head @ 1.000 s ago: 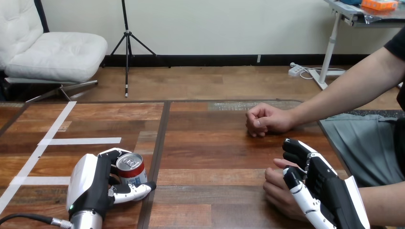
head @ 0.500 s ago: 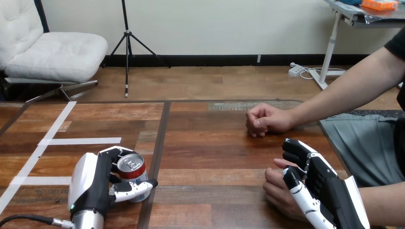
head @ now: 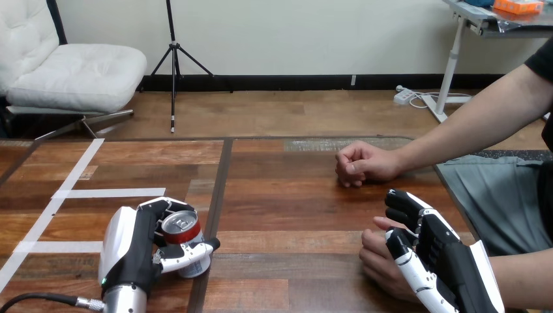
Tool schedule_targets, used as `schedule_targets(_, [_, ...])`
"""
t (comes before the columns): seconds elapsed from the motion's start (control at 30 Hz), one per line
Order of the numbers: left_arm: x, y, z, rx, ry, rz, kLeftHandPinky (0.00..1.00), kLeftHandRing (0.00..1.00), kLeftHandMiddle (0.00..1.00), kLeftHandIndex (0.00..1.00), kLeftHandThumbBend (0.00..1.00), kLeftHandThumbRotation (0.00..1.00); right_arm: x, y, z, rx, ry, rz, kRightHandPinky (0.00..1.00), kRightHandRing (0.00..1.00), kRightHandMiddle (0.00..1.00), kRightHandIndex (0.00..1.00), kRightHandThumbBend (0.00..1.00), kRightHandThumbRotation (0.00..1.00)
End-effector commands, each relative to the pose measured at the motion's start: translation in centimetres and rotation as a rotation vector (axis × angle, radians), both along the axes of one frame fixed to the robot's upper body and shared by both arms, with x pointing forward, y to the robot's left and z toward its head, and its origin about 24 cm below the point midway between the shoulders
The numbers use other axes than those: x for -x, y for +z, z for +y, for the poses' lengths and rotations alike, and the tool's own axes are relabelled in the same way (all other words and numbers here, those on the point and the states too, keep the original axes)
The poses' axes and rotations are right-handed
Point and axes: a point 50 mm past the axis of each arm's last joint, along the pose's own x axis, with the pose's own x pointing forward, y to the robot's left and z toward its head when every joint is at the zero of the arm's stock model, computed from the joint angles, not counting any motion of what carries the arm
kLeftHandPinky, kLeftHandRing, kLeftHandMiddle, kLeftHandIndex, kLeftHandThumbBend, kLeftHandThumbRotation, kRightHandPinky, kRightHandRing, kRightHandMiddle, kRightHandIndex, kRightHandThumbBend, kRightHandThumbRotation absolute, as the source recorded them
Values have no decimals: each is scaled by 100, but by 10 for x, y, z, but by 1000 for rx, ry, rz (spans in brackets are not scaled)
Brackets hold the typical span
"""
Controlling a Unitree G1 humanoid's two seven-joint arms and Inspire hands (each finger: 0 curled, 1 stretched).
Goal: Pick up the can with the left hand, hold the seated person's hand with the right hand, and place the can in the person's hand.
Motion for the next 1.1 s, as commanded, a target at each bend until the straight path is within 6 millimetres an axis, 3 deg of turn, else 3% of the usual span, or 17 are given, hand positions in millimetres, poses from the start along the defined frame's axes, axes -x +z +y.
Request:
schedule_targets(0.0, [-23, 25, -6, 8, -34, -125, 43, 49, 53, 52, 71, 0, -12, 14, 2, 1, 21, -93, 80, 86, 86, 83, 55, 65])
schedule_targets(1.07, [-23, 27, -7, 10, -33, -145, 43, 49, 54, 51, 70, 0, -13, 15, 1, -7, 23, -93, 78, 85, 86, 83, 56, 64])
